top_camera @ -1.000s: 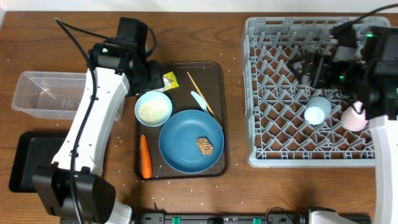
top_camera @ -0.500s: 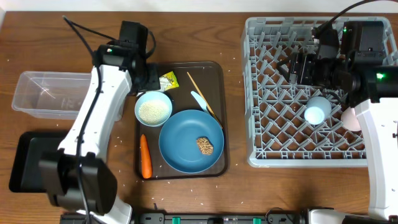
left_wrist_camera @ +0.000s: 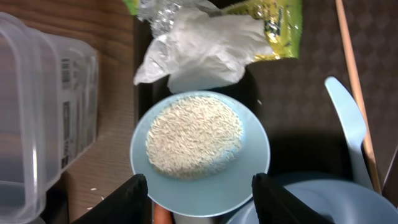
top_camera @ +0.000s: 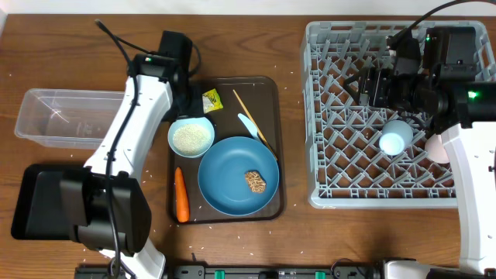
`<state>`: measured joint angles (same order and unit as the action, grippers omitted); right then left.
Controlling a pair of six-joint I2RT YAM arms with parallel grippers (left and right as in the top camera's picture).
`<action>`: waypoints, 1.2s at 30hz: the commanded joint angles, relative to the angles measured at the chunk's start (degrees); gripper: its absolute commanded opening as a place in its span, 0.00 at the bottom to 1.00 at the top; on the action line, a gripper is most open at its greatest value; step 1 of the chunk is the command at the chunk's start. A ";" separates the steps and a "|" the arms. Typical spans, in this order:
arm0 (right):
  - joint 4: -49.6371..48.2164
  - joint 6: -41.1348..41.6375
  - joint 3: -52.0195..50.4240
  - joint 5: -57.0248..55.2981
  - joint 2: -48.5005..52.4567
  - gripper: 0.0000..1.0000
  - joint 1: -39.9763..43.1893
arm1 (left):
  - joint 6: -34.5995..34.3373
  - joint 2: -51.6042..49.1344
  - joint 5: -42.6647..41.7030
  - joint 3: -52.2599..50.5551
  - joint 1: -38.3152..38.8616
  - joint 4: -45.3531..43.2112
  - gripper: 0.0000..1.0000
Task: Sort waste into correct bins and load items into the dishwasher rack
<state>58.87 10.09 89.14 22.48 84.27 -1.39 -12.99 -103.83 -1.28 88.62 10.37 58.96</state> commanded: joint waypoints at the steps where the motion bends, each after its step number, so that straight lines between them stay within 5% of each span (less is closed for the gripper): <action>1: 0.11 0.57 0.31 0.00 0.11 0.73 -0.57 | 1.20 -0.33 0.24 -0.44 2.08 1.60 0.55; 19: 2.80 0.57 0.31 -1.70 0.11 0.74 -0.57 | -4.17 -0.31 0.28 -4.76 7.91 16.81 0.46; 26: 2.82 0.55 0.31 -1.70 0.11 0.75 -0.57 | -10.69 2.56 0.31 -13.62 7.93 18.14 0.28; 32: 2.82 0.55 0.31 -1.70 0.11 0.76 -0.57 | -14.23 16.74 4.22 -15.69 7.98 17.51 0.29; 36: 2.80 0.55 0.31 -1.73 0.11 0.76 -0.57 | -17.86 28.20 7.28 -21.64 7.93 14.86 0.48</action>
<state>61.67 10.09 89.14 20.95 84.27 -1.39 -26.63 -81.28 2.42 71.00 18.48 74.67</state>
